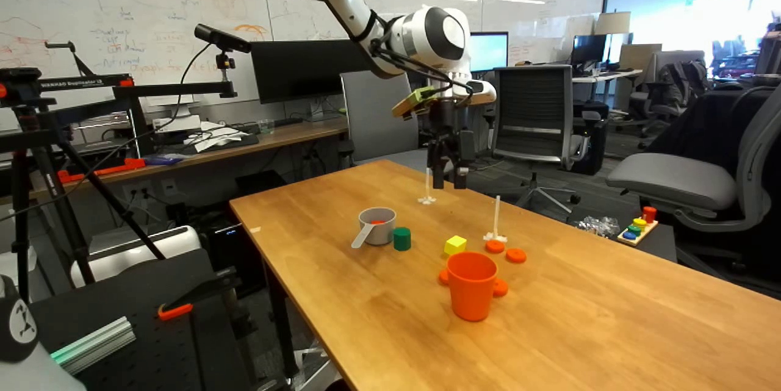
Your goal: Pick up the orange block and put it in the grey pot, then the yellow block and put it in the grey pot, then the green block and put it in the grey pot.
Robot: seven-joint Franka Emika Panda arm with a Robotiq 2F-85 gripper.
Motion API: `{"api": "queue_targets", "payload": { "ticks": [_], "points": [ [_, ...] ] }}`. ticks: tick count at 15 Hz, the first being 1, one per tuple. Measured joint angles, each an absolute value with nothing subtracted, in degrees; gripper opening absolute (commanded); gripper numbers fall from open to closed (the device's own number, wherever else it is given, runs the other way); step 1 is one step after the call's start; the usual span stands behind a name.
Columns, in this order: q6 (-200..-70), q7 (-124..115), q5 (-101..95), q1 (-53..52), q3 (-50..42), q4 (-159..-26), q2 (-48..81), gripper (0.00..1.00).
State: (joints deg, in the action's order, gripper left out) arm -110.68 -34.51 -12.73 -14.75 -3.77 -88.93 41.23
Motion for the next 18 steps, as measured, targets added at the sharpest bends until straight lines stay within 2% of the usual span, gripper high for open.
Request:
{"api": "queue_targets", "payload": {
  "ticks": [18],
  "points": [
    [-109.61, -23.65, -12.44, -12.88, -3.93, -69.22, 60.78, 1.00]
  ]
}}
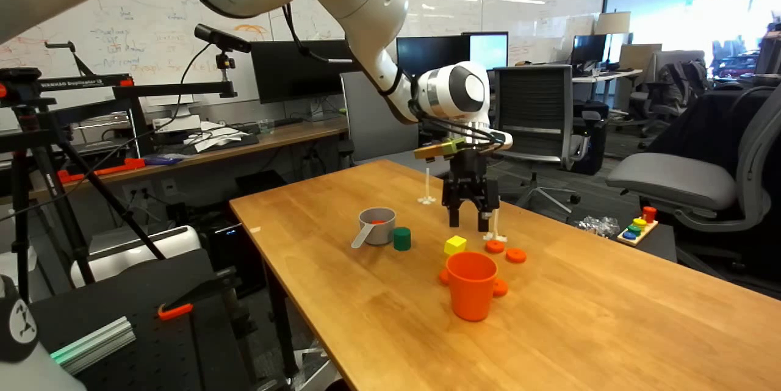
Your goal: Pick up the orange block and put it in the grey pot, then the yellow block and put it in the grey pot, then the green block and put it in the grey pot.
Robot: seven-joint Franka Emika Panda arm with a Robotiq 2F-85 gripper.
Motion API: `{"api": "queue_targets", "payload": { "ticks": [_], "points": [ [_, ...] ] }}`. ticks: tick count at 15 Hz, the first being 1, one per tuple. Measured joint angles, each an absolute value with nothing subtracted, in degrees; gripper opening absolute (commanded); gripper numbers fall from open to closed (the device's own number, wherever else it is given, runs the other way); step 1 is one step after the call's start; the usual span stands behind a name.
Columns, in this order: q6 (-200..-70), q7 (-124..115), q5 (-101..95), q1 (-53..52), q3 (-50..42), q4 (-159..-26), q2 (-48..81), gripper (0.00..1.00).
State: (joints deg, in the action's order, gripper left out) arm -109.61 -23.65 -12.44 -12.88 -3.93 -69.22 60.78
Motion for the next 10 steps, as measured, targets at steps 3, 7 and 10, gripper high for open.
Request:
{"api": "queue_targets", "payload": {
  "ticks": [3, 7, 10],
  "points": [
    [-109.57, -22.16, -11.75, -12.87, -3.71, -67.20, 63.27, 1.00],
    [-108.98, -20.48, -10.36, -12.87, -3.11, -64.98, 65.50, 1.00],
    [-107.30, -19.33, -8.62, -12.81, -2.85, -63.55, 66.41, 1.00]
  ]
}}
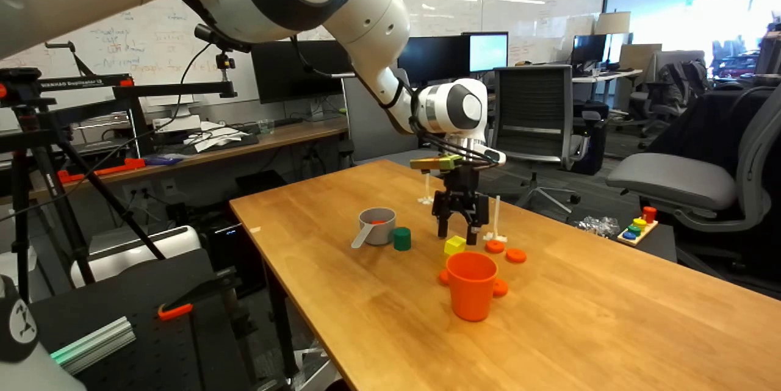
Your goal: Pick up the orange block and put it in the grey pot, then the yellow block and put it in the grey pot, then the green block and put it in the grey pot.
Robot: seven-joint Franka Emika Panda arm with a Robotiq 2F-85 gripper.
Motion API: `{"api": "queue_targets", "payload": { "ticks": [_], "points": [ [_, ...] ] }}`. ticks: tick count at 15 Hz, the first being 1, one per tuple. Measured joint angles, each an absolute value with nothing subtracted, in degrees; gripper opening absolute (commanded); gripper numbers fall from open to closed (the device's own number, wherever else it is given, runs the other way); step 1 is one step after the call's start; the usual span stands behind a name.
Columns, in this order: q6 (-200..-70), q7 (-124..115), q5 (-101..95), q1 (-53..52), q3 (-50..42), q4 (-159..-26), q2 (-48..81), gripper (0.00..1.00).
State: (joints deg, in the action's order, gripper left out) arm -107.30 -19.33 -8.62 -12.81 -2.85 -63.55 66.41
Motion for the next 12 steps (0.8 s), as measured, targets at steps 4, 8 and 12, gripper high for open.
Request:
{"api": "queue_targets", "payload": {
  "ticks": [4, 8, 12],
  "points": [
    [-105.01, -18.28, -6.90, -12.50, -2.67, -62.24, 66.91, 0.66],
    [-103.92, -17.16, -5.28, -11.30, -2.50, -61.29, 67.37, 0.35],
    [-102.60, -16.60, -3.43, -9.13, -2.22, -60.69, 67.39, 0.08]
  ]
}}
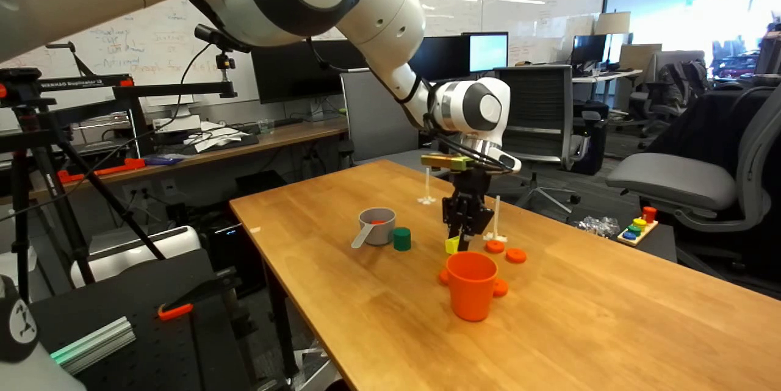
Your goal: Pick up the orange block and put it in the grey pot, then the yellow block and put it in the grey pot, then the green block and put it in the grey pot.
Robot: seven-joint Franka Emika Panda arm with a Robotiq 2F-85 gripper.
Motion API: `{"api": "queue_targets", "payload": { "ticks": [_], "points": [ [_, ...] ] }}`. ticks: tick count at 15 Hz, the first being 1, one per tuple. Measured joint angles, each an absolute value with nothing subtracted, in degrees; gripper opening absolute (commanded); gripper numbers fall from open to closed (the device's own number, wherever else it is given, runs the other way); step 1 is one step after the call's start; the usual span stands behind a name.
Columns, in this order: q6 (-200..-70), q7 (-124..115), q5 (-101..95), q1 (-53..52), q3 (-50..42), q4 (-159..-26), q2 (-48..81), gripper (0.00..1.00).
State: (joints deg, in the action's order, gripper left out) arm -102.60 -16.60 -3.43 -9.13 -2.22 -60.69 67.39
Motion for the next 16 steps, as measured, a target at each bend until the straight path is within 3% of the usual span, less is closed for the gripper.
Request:
{"api": "queue_targets", "payload": {
  "ticks": [16],
  "points": [
    [-101.47, -16.44, 1.95, -5.91, 1.51, -58.41, 62.59, 0.08]
  ]
}}
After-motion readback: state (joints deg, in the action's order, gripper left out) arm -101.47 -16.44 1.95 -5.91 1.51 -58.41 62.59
